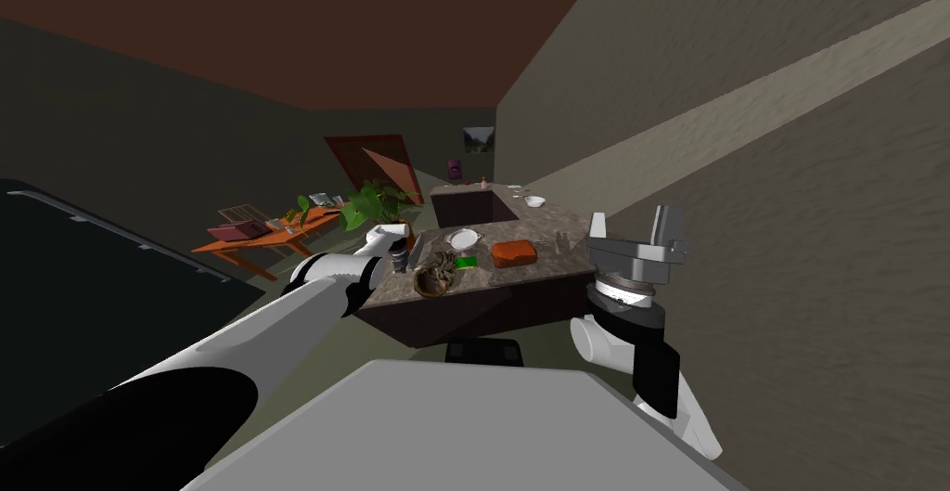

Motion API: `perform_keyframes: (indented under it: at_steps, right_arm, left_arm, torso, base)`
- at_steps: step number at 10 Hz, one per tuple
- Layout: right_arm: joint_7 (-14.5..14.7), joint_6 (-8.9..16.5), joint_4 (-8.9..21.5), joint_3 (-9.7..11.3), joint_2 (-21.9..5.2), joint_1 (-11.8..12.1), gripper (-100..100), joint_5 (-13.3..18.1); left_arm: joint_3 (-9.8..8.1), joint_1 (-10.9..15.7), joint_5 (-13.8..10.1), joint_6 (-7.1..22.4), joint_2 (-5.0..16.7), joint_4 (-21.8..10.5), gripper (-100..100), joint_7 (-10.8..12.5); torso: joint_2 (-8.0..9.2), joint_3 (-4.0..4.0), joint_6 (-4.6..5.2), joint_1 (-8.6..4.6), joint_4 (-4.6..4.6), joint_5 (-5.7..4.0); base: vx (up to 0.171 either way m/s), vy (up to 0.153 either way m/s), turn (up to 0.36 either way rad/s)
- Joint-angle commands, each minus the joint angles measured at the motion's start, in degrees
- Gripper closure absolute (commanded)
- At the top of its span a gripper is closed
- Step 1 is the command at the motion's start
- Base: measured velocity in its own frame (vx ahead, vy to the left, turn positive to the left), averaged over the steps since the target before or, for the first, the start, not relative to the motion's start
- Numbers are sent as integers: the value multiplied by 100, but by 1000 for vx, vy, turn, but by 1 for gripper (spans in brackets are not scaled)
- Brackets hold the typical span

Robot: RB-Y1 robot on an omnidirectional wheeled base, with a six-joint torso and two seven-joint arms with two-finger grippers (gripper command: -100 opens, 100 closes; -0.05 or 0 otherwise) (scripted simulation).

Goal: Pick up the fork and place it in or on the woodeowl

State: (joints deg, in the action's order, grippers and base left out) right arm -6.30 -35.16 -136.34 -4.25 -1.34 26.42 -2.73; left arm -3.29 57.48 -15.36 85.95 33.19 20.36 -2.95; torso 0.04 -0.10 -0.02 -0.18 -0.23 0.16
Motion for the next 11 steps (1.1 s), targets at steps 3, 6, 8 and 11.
perform_keyframes:
  at_steps: [3,6,8,11]
  right_arm:
    - [0,0,0,0,0,0,0,0]
    - [0,0,0,0,0,0,0,0]
    - [0,0,0,0,0,0,0,0]
    - [0,0,0,0,0,0,0,0]
  left_arm:
    - [57,-75,-36,219,71,280,100,34]
    - [139,245,-27,663,240,400,100,61]
    - [139,245,-27,663,240,400,100,61]
    - [155,397,-10,885,301,487,100,83]
  torso:
    - [5,3,0,-4,1,-1]
    - [9,10,11,-37,10,-12]
    - [20,16,13,-52,13,-18]
    - [28,23,17,-56,18,-18]
  base:
    - [-7,-28,5]
    - [-13,-80,-29]
    - [-18,-52,-6]
    - [-15,-61,-18]
